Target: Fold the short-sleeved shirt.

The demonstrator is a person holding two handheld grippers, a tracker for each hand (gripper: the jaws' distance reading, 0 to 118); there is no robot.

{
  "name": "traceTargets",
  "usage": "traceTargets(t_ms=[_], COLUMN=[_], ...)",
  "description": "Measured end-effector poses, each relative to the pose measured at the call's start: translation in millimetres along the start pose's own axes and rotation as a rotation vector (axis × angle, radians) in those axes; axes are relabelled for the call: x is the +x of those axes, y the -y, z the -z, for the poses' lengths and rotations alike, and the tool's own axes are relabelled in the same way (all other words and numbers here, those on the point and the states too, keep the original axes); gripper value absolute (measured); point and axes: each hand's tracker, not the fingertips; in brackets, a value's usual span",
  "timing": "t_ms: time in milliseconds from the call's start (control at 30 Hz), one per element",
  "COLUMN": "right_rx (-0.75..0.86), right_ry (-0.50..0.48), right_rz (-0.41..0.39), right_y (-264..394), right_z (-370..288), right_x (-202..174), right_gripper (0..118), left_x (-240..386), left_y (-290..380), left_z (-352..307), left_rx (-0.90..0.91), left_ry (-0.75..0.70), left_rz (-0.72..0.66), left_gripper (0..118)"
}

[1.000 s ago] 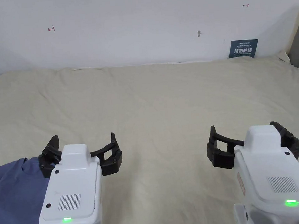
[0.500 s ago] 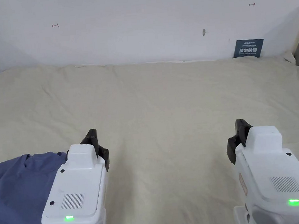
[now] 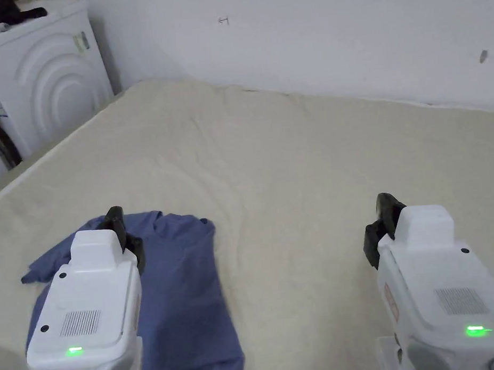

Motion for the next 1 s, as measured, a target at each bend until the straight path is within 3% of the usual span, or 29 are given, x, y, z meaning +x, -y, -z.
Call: traceTargets(t_ms=[200,400,767,800,867,933,1000], right_rx=[0.006,-0.002,-0.016,-0.019,-0.028,-0.039,-0.053], right_ry=[-0.134,-0.212,-0.195,-0.188,-0.17,-0.147,-0.127], right_rz=[-0.002,-0.009,-0.043,-0.045,-0.049,-0.052,-0.054], right_y=[-1.2,-0.9,4.5,5.2,7.4,11.0,15.2], right_z=[19.1,23.9,29.4,30.8,34.8,38.4,43.3], right_x=[-61.5,-96.4,-88.2,-85.0,-77.9,-70.2,-62.7], right_gripper=[1,1,1,1,1,2,2], left_x=[-71.3,-108.6,-110.1,-106.1,-97.0,-86.6,-74.1], left_y=[9.7,17.3,33.7,36.5,41.8,49.9,61.6], left_z=[-13.8,-21.1,36.4,46.0,67.1,92.8,117.3], left_rx=[-0.049,-0.106,-0.341,-0.365,-0.448,-0.542,-0.648], left_ry=[-0.153,-0.205,-0.06,-0.044,-0.004,0.042,0.072], left_rz=[0.008,-0.013,-0.14,-0.142,-0.127,-0.138,-0.153], left_gripper=[0,0,4,12,47,100,106])
